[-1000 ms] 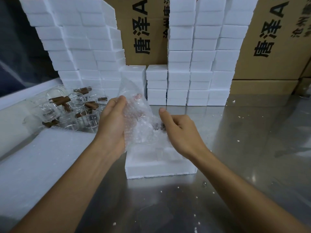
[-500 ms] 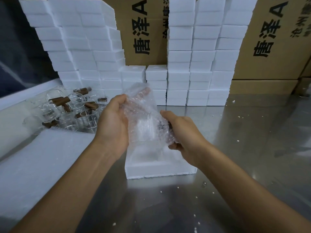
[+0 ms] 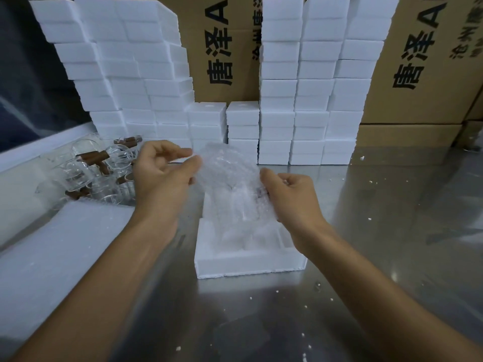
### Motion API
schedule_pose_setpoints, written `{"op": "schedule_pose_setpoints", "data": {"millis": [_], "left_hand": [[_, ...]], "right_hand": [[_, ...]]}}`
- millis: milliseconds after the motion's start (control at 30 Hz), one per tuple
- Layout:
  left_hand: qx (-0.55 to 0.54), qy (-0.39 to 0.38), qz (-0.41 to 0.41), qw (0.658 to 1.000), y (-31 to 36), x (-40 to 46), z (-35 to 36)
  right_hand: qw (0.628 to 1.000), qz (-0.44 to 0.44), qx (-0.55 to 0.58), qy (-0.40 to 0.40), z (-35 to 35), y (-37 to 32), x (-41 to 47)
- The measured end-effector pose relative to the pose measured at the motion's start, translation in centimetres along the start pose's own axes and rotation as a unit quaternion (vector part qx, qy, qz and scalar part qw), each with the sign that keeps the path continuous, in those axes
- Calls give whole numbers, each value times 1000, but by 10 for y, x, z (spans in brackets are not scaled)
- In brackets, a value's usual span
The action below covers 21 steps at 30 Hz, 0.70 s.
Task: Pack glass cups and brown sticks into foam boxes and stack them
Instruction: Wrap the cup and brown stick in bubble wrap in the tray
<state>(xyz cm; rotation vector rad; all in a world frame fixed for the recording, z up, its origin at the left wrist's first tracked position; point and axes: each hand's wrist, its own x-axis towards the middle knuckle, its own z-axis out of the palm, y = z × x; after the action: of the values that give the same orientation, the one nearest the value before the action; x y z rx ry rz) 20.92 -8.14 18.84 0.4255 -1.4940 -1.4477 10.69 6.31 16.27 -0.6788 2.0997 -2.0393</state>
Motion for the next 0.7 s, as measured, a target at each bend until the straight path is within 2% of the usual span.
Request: {"op": "schedule_pose_setpoints", "data": {"millis": [33,100,200,300,433,600,700], "left_hand": [[38,11,48,998,-1,1,-2],[73,-22,98,992,2,0,-3],[99,-115,106,983,2,-5,2],[127,-169,136,968,1,-13,7],[178,-266,182,930,-1,-24,11],[344,-312,215,859,-8,-29,10],[389,-310,186,847,-7,-29,11]], "right_hand": [[1000,-21,-15,14,-1,0,1],[997,-58,-31,37,-2,1,1],[992,-107,-36,53,-3,0,0],[985,-147,-53,67,-3,0,-1],[981,-165,-52,92,-2,0,-2],[974,-188,-35,119,-2,-4,-3],[971,-213,-30,106,1,-5,-5]]}}
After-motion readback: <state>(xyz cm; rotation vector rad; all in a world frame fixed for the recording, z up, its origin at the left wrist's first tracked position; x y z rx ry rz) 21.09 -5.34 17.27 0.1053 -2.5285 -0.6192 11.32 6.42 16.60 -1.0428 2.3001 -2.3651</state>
